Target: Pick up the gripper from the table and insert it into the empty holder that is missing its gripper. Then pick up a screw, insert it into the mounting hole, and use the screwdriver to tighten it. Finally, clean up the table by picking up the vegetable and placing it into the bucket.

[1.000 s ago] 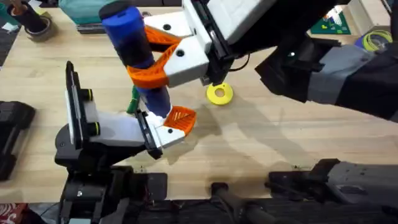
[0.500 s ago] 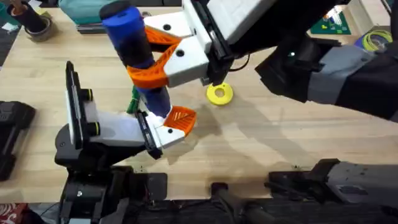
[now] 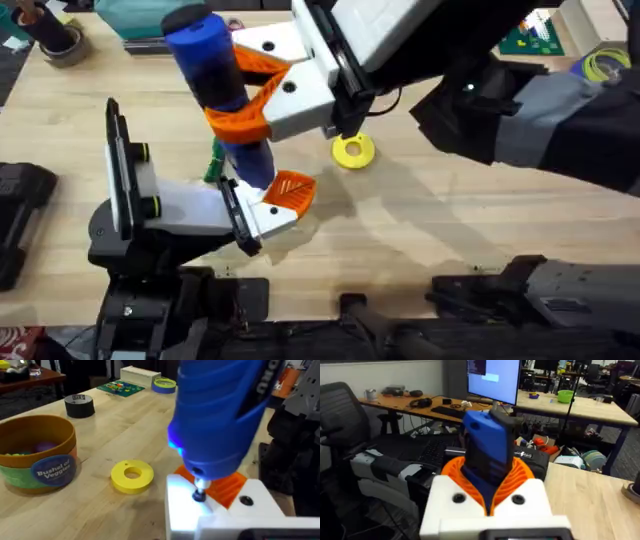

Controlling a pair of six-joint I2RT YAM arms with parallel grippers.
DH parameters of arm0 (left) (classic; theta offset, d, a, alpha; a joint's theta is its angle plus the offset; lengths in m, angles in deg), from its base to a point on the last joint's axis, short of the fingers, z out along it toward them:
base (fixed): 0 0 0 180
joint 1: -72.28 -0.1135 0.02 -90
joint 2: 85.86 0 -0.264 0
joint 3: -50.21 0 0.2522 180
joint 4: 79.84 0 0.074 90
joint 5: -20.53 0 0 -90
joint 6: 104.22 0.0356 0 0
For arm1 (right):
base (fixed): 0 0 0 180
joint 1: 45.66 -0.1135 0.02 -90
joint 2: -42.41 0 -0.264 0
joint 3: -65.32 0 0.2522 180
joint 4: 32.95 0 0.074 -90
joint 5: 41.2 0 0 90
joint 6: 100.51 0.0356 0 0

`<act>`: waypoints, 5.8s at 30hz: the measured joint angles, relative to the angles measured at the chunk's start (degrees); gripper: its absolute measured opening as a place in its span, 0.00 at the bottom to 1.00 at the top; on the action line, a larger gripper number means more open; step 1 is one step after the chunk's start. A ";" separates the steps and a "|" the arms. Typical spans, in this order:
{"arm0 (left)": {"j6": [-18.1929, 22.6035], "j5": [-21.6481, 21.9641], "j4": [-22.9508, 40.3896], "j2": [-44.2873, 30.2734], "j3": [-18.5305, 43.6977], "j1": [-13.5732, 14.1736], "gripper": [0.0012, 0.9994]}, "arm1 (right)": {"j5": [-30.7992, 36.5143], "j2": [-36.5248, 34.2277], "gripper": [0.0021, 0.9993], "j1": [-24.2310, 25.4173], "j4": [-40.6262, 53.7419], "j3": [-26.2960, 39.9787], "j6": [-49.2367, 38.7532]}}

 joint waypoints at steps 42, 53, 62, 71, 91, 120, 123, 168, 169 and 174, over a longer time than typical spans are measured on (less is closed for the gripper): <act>0.00 -0.02 0.00 0.00 0.00 0.00 0.00 | 0.50 -1.14 0.02 0.00 -3.88 -0.04 1.49; 0.00 0.00 0.00 0.00 0.00 0.00 0.00 | 0.87 -1.14 0.02 2.59 -2.74 4.93 6.57; 0.00 0.00 0.00 0.00 0.00 0.00 0.00 | 0.06 -1.11 0.02 6.48 31.32 19.46 0.83; 0.00 0.00 0.00 0.00 0.00 0.00 0.00 | 21.04 -1.08 0.02 14.09 77.64 37.98 -22.64; 0.00 0.00 0.00 0.00 0.00 0.00 0.00 | 49.04 -10.06 0.02 28.43 105.48 40.09 -68.58; 0.00 0.00 0.00 0.00 0.00 0.00 0.00 | 65.73 -32.74 0.02 31.62 99.40 33.65 -87.22; 0.00 0.00 0.00 0.00 0.00 0.00 0.00 | 66.85 -32.72 0.02 31.61 98.03 30.77 -87.88; -7.16 10.98 -10.86 -0.57 0.91 -0.24 0.99 | 61.10 1.98 1.00 29.35 103.19 39.73 -20.85; -7.23 11.70 -10.15 -1.43 1.93 -0.48 0.99 | 60.24 2.84 1.00 29.35 104.56 39.74 -20.00; -2.65 15.54 2.32 -15.87 18.69 -4.62 0.98 | 57.70 7.33 1.00 29.35 108.85 38.20 -17.42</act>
